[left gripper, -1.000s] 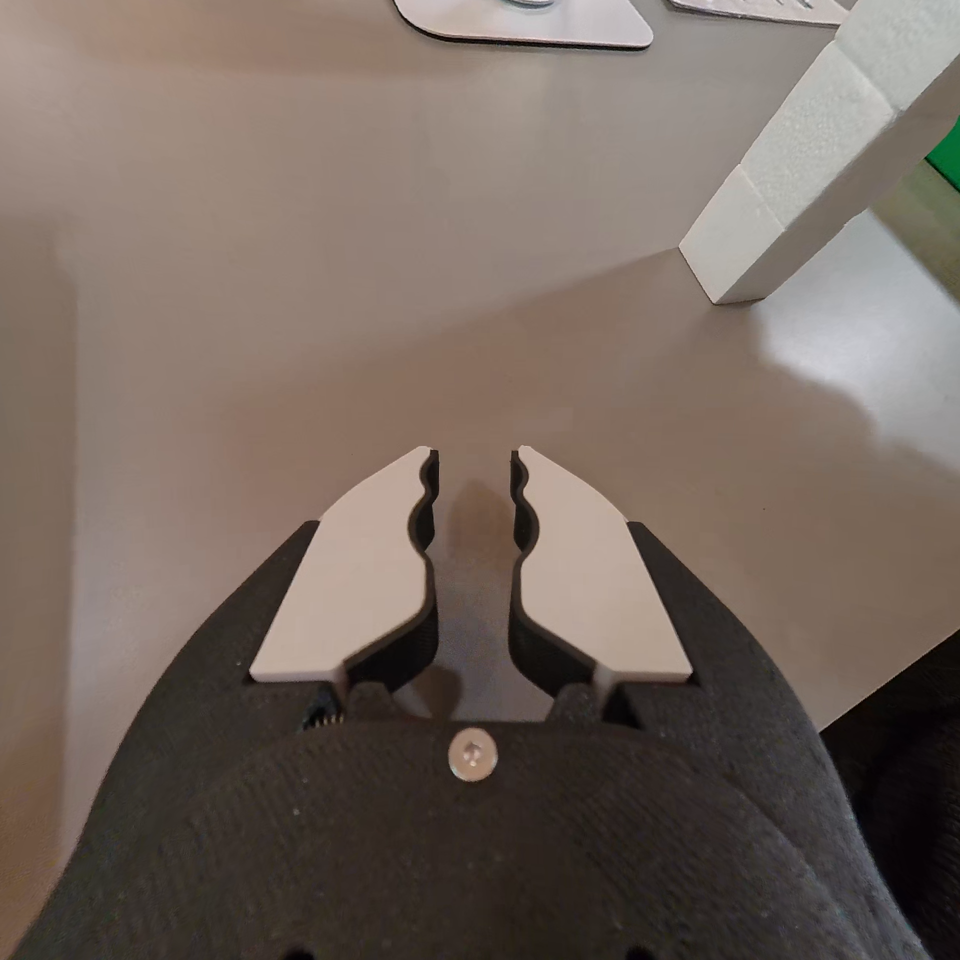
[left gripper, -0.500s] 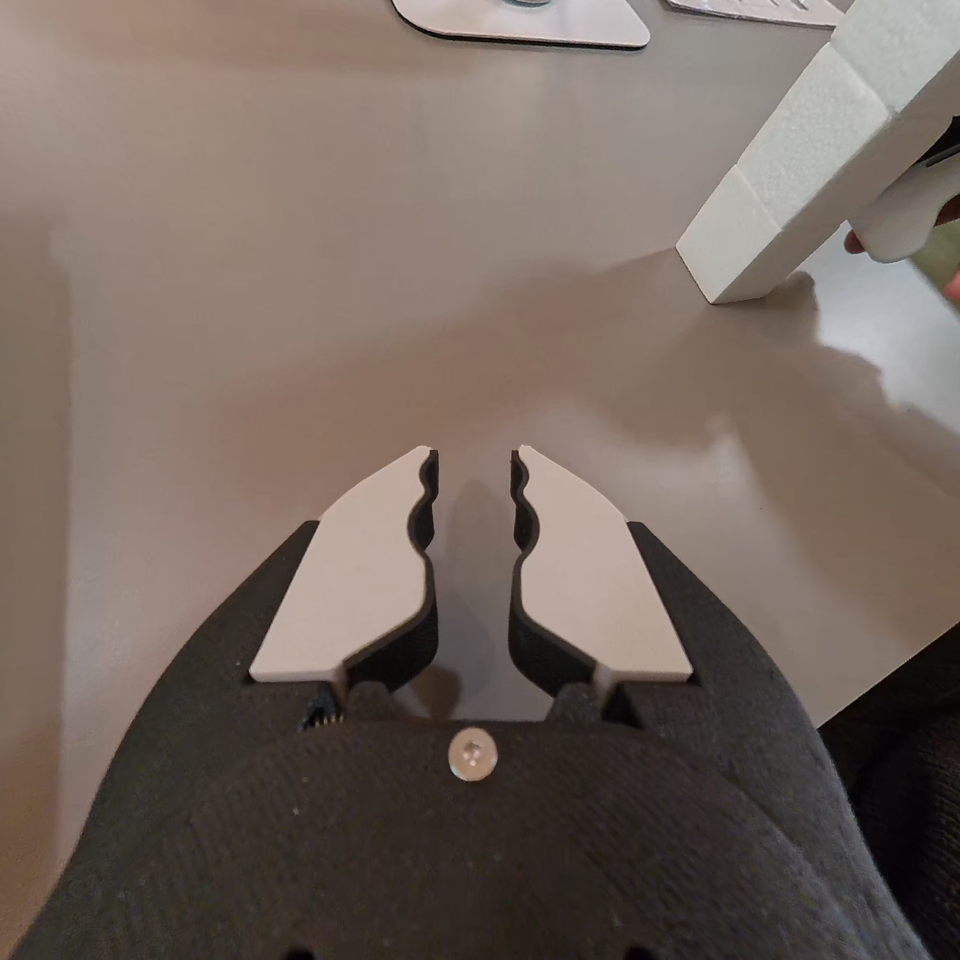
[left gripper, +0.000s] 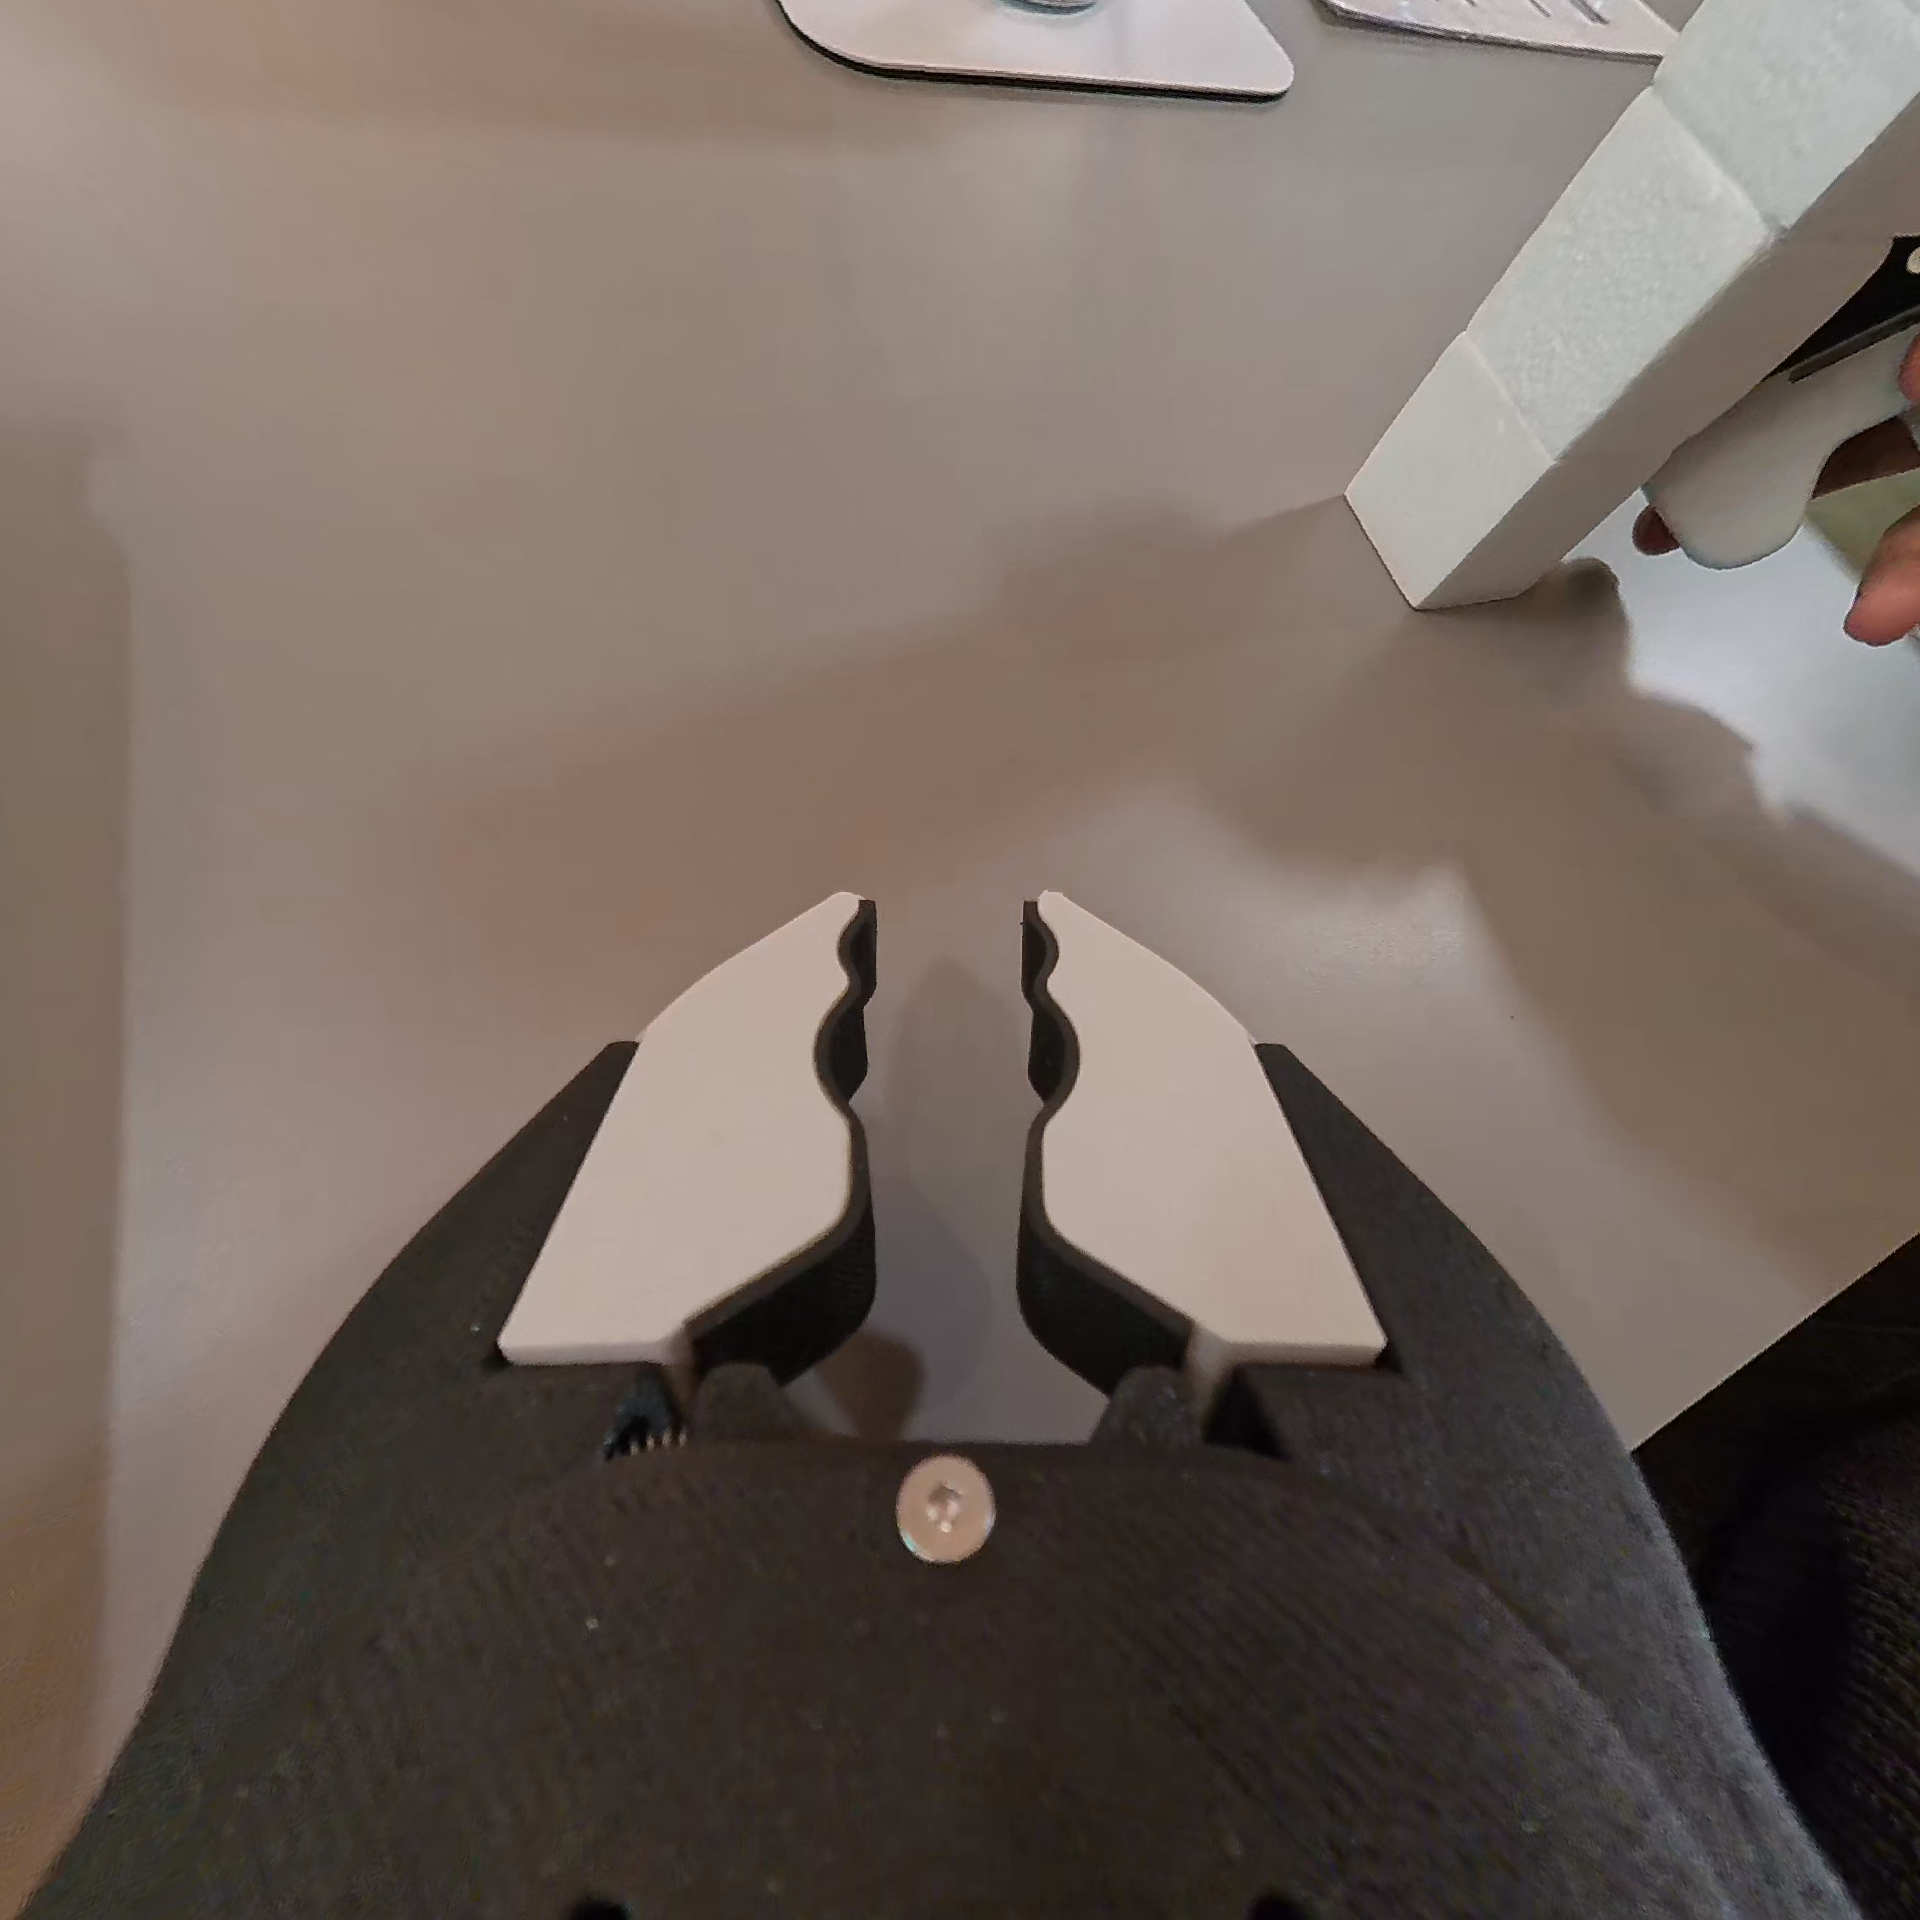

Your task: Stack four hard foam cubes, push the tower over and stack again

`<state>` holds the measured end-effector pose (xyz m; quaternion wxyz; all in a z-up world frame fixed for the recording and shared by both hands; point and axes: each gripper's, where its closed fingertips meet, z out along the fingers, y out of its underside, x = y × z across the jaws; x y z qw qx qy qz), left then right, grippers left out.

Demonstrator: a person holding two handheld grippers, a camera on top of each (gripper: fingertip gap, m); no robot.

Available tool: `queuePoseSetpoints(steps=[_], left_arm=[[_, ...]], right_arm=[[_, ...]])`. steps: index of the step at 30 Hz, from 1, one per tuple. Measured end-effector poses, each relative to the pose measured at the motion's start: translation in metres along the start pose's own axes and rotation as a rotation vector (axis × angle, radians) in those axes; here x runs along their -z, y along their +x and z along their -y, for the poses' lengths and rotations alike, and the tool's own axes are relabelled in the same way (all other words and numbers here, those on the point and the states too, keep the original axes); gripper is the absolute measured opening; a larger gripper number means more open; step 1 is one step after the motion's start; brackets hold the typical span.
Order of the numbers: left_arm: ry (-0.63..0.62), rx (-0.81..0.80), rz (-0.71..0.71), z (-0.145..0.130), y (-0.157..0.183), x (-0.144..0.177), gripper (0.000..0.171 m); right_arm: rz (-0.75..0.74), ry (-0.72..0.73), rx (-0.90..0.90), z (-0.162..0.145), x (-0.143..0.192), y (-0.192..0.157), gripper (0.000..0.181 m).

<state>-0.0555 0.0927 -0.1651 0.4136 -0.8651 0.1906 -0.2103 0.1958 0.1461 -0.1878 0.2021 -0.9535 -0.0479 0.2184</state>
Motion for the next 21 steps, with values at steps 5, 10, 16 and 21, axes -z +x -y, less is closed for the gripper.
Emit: queuePoseSetpoints(steps=[5,10,16,21], left_arm=[[0.002,0.004,-0.004,0.0,0.001,0.0,0.028],[0.032,0.004,0.014,0.006,-0.001,0.003,0.026],[0.148,0.01,0.081,0.025,-0.01,0.015,0.024],[0.351,0.069,0.211,0.052,-0.034,0.042,0.024]], right_arm=[[-0.003,-0.007,0.01,-0.001,-0.003,-0.006,0.0],[0.0,-0.003,0.011,0.004,-0.005,-0.013,0.0],[0.008,-0.009,0.065,0.012,-0.009,-0.042,0.0],[0.014,-0.006,0.155,0.026,-0.017,-0.081,0.0]])
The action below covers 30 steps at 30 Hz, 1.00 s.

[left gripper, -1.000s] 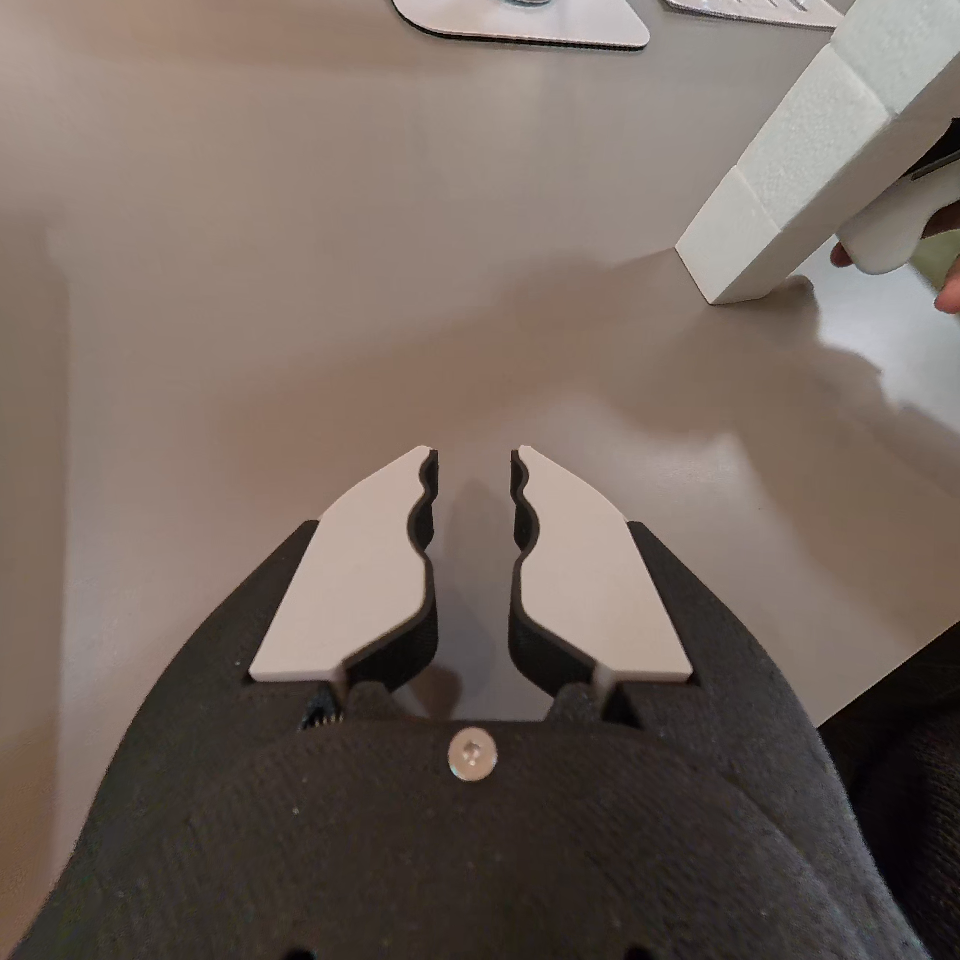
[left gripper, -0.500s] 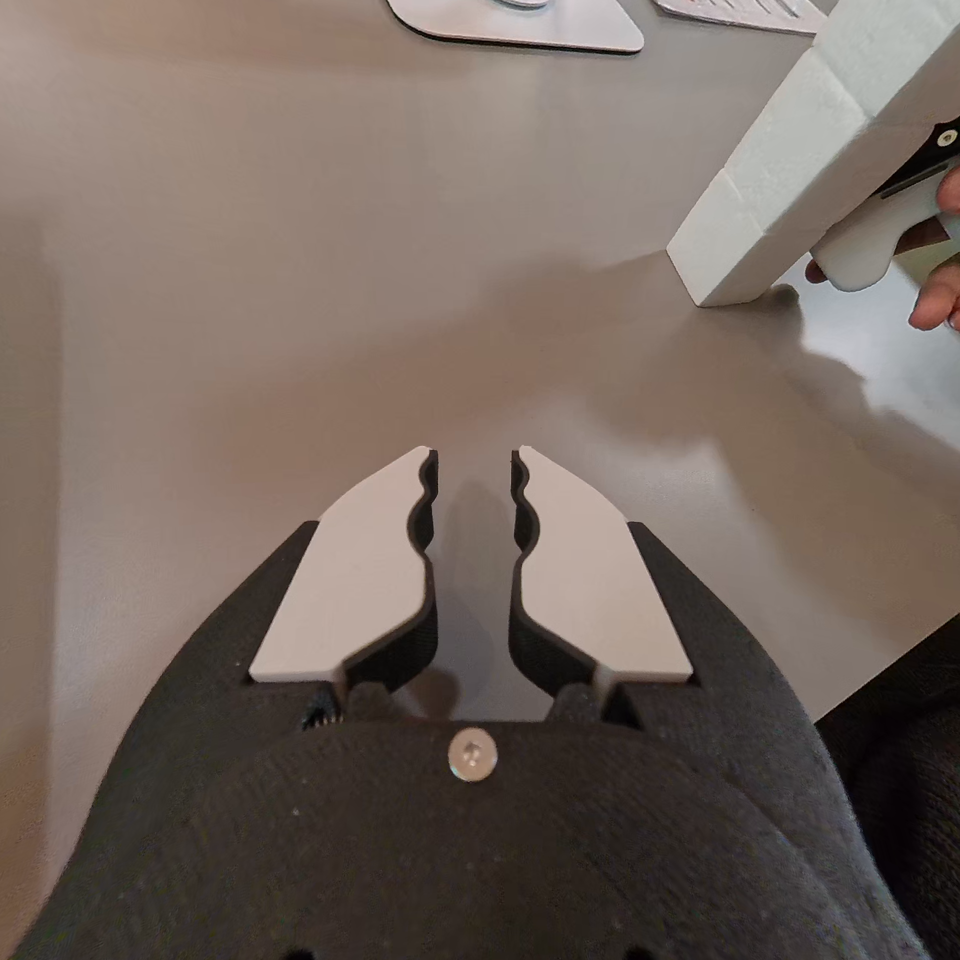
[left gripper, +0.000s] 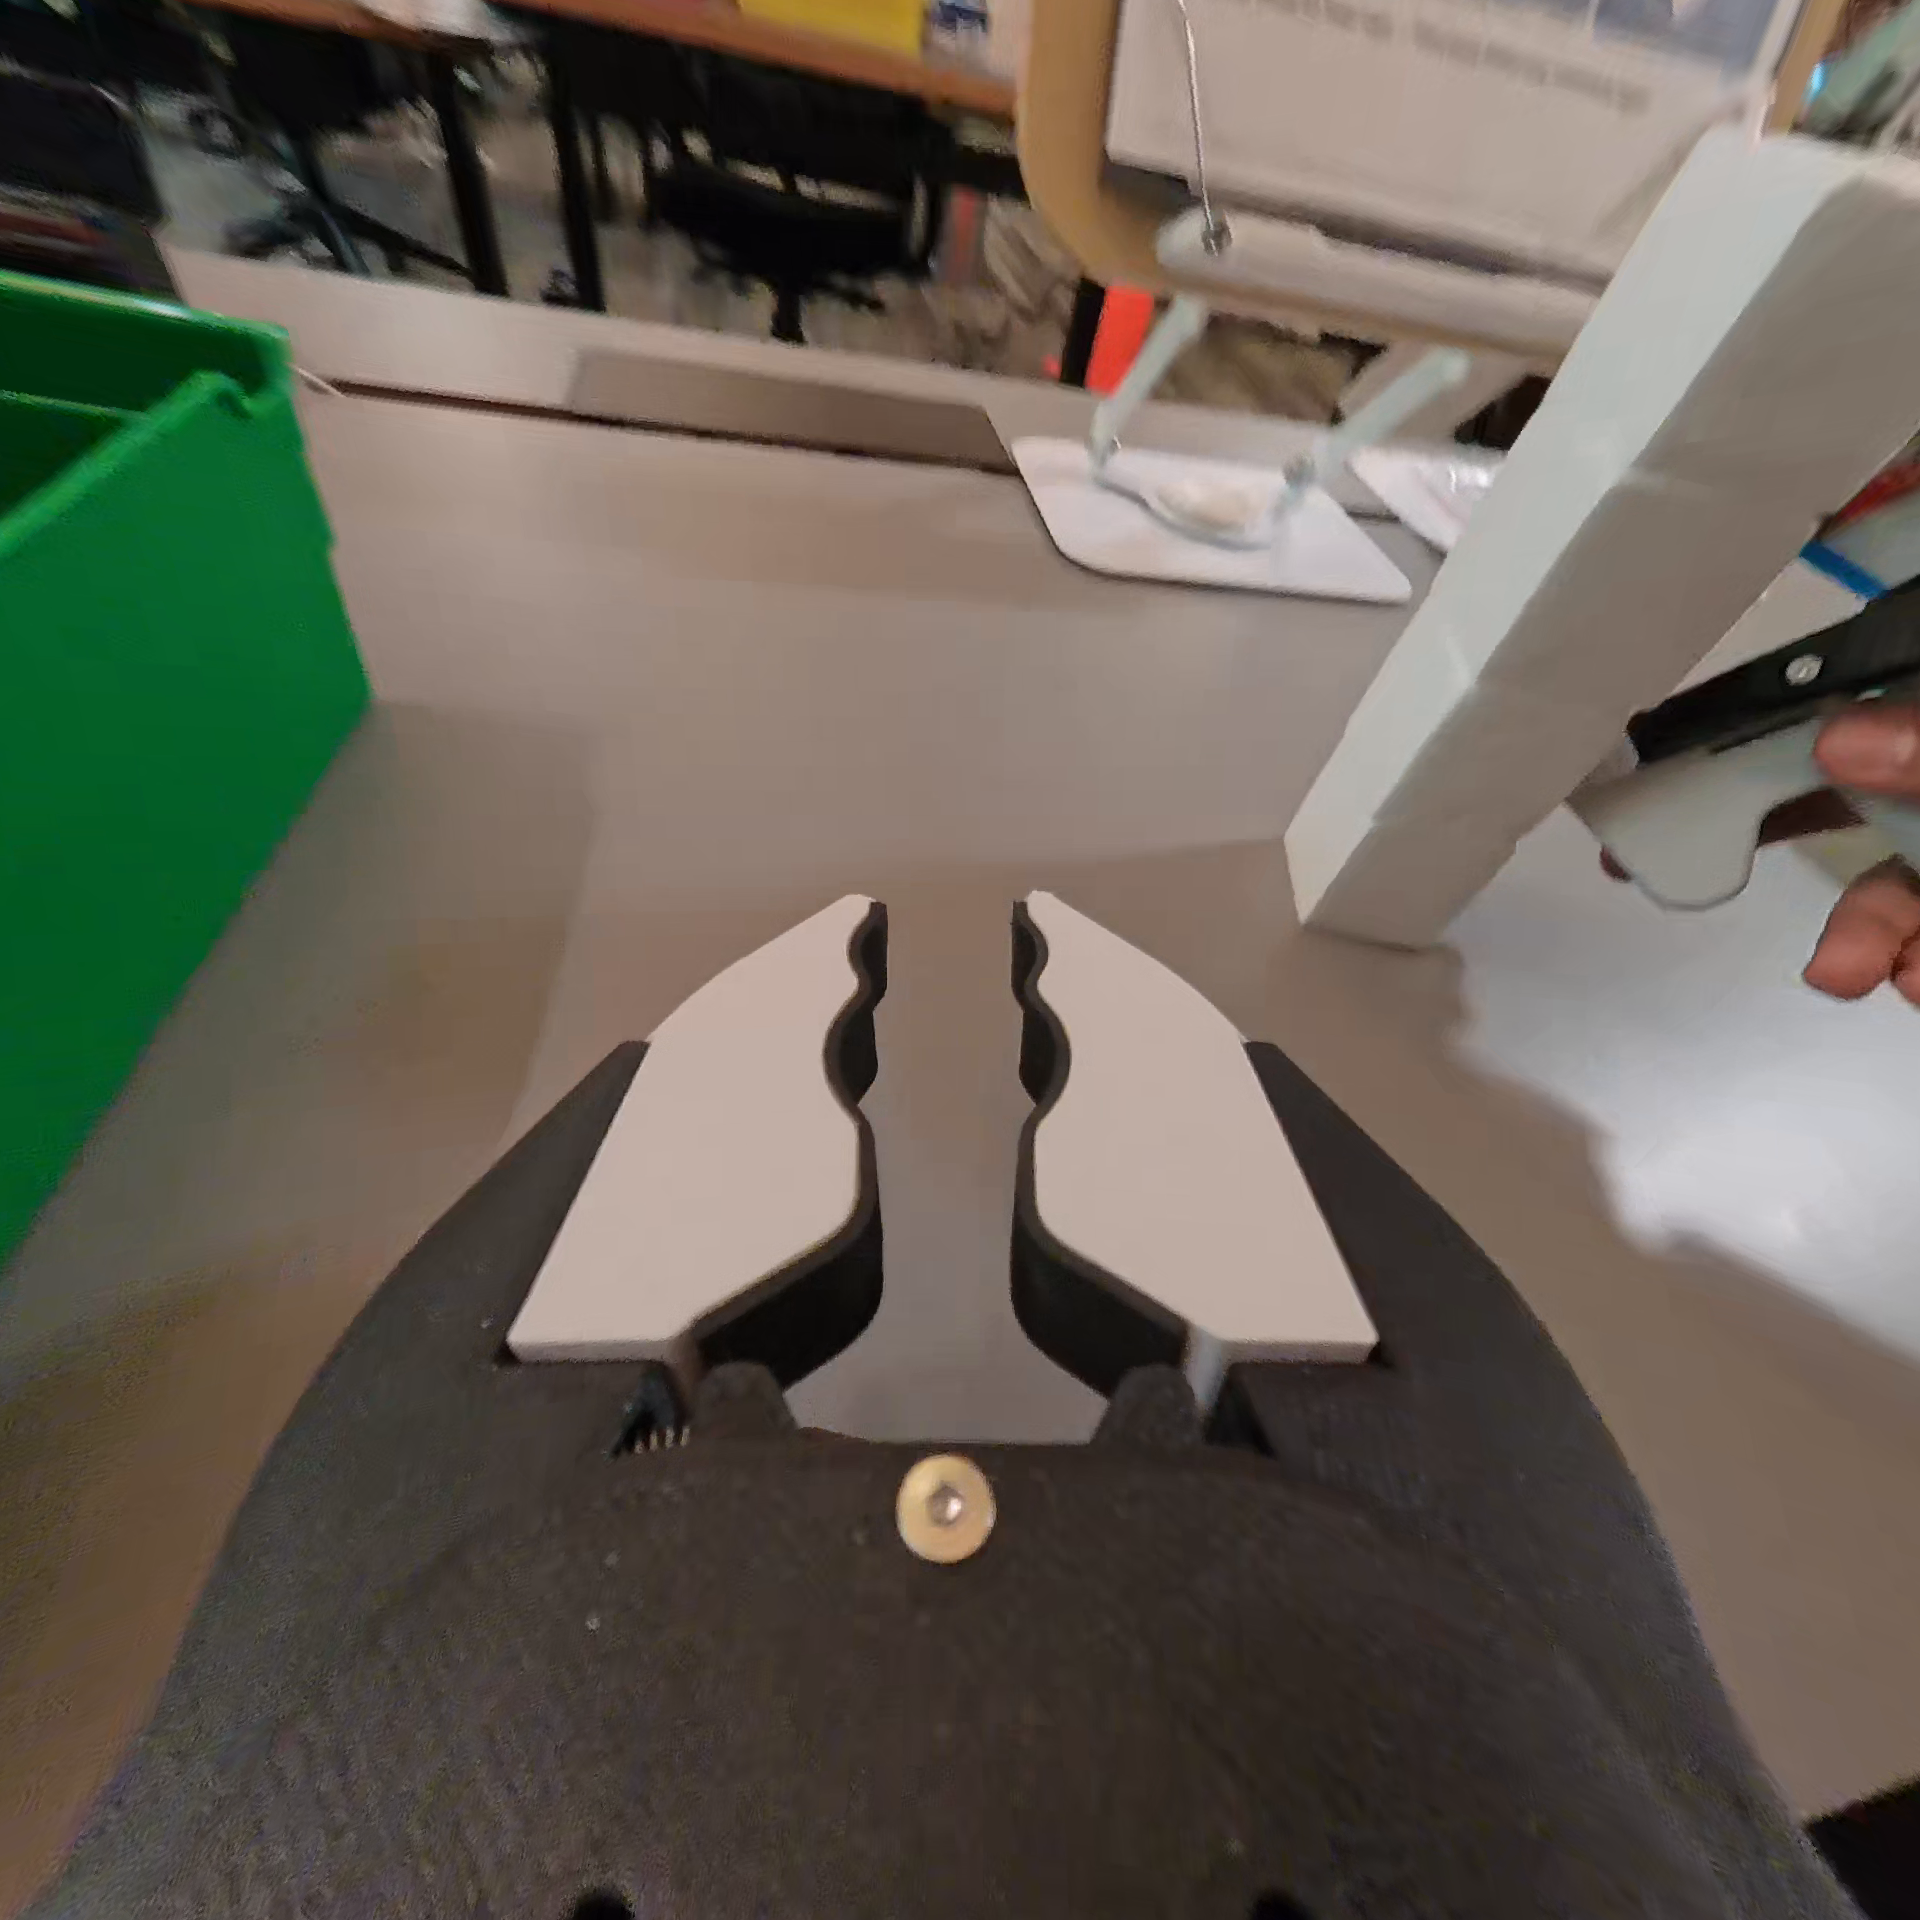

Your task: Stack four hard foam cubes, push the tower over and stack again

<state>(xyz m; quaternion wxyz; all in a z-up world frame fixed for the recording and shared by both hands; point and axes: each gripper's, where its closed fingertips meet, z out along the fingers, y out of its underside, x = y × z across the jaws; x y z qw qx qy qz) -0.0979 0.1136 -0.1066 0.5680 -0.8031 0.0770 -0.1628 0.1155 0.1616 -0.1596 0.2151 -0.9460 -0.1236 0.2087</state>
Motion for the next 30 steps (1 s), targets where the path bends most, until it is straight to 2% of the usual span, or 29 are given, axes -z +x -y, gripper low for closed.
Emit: queuePoseSetpoints(steps=[7,11,14,19,25,28,30], left_arm=[[0.139,0.056,0.1,0.023,-0.021,0.014,0.024],[0.306,0.064,0.187,0.048,-0.035,0.034,0.024],[0.401,0.048,0.215,0.061,-0.038,0.046,0.023],[0.312,0.034,0.164,0.047,-0.027,0.032,0.025],[0.189,0.058,0.036,0.028,-0.01,0.015,0.021],[0.121,0.037,-0.021,0.017,0.002,0.007,0.022],[0.09,0.006,-0.054,0.012,0.011,0.004,0.023]], right_arm=[[-0.012,-0.015,0.148,0.04,-0.02,-0.048,0.0],[-0.032,-0.032,0.226,0.049,-0.026,-0.067,0.001],[-0.026,0.008,0.251,0.053,-0.016,-0.073,0.0],[0.145,0.108,0.246,0.041,0.016,-0.077,0.01],[0.309,0.313,0.39,-0.011,0.056,-0.057,0.031],[0.328,0.503,0.429,-0.033,0.072,-0.046,0.031],[0.368,0.54,0.425,-0.044,0.079,-0.045,0.026]])
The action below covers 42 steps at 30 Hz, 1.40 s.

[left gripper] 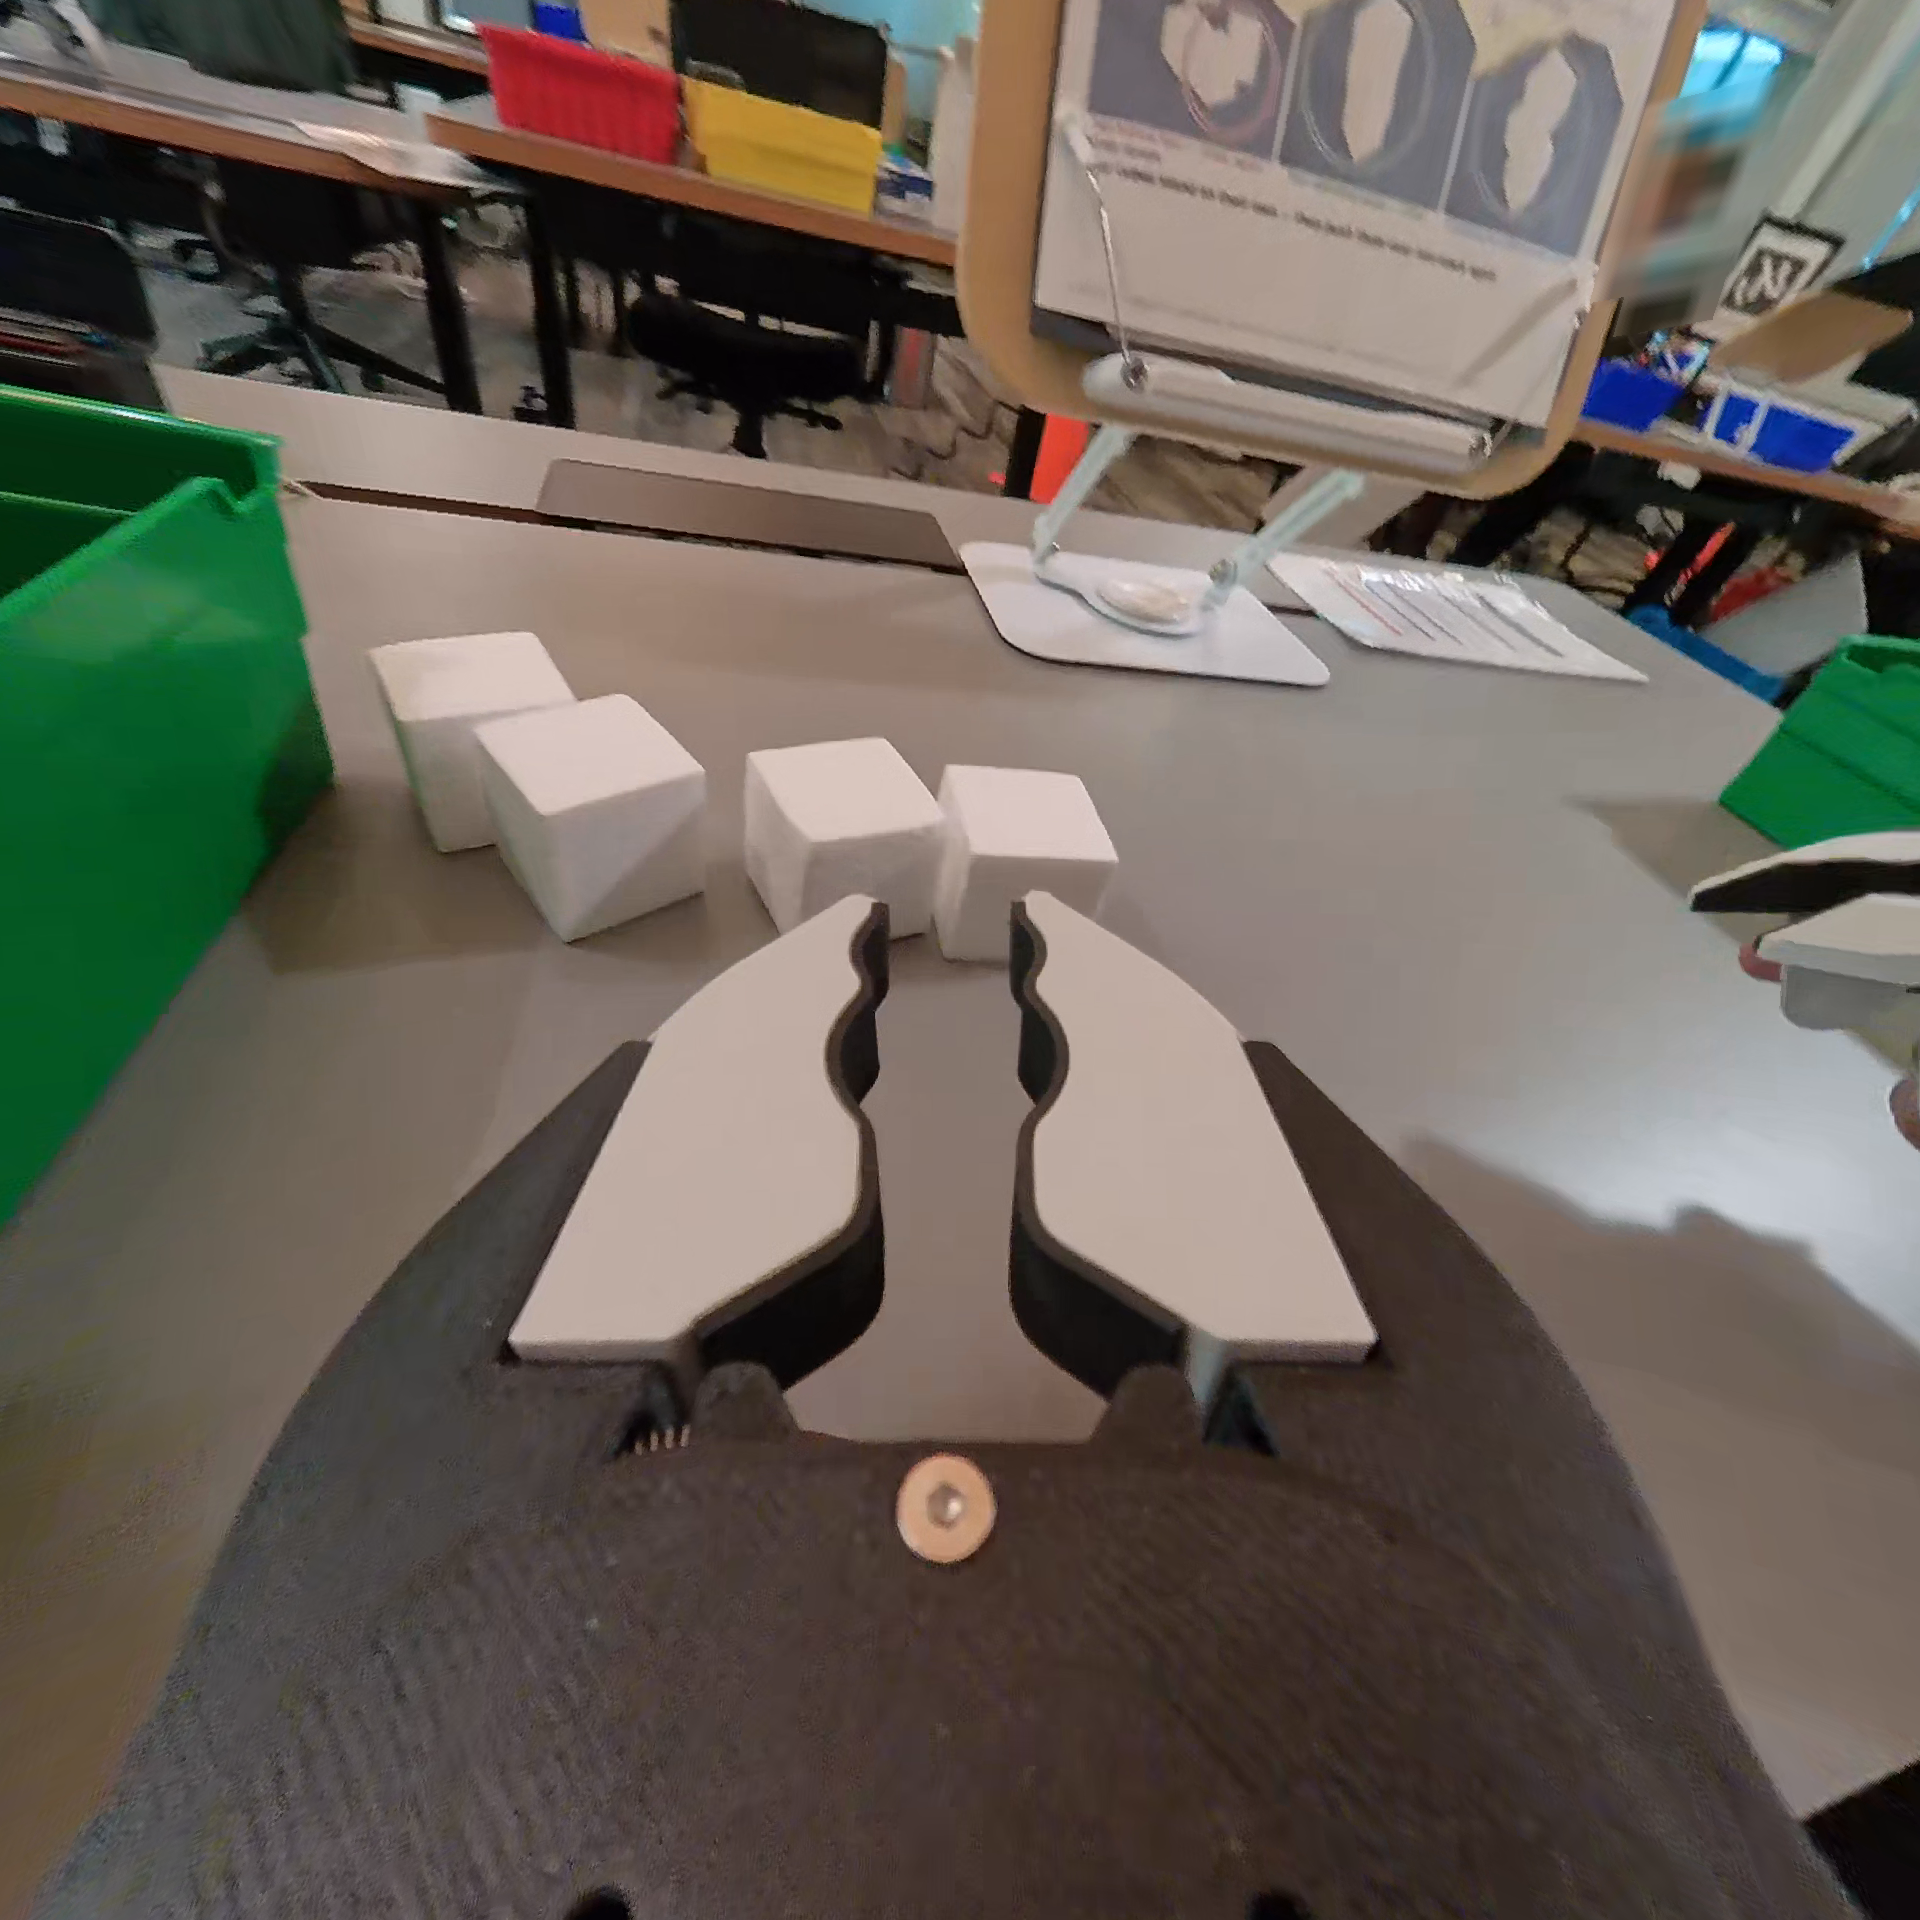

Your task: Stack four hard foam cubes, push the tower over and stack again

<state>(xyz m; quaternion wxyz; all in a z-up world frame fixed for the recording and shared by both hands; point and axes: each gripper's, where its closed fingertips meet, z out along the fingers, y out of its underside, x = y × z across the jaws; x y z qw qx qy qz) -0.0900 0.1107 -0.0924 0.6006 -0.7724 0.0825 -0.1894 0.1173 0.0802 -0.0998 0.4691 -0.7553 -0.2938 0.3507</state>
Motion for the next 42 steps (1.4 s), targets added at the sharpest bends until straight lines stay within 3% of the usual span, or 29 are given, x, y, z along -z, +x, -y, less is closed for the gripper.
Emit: queuePoseSetpoints(steps=[3,8,19,26,32,42], left_arm=[[-0.022,-0.04,-0.017,-0.003,0.007,-0.004,0.023],[-0.032,-0.074,-0.028,-0.003,0.018,-0.021,0.029],[-0.131,-0.095,-0.323,-0.016,0.117,-0.083,0.038],[-0.161,-0.151,-0.423,-0.025,0.159,-0.095,0.037],[-0.163,-0.148,-0.373,-0.026,0.14,-0.089,0.037],[-0.152,-0.115,-0.198,-0.025,0.067,-0.048,0.037]], right_arm=[[0.065,0.042,0.02,0.001,-0.002,-0.005,0.03],[0.007,-0.004,0.116,-0.021,0.003,0.004,0.039],[-0.294,0.088,0.16,-0.037,0.086,0.033,0.046],[-0.384,0.114,0.129,-0.045,0.12,0.041,0.047],[-0.344,0.122,0.138,-0.038,0.106,0.042,0.047],[-0.169,0.094,0.218,-0.018,0.034,0.024,0.047]])
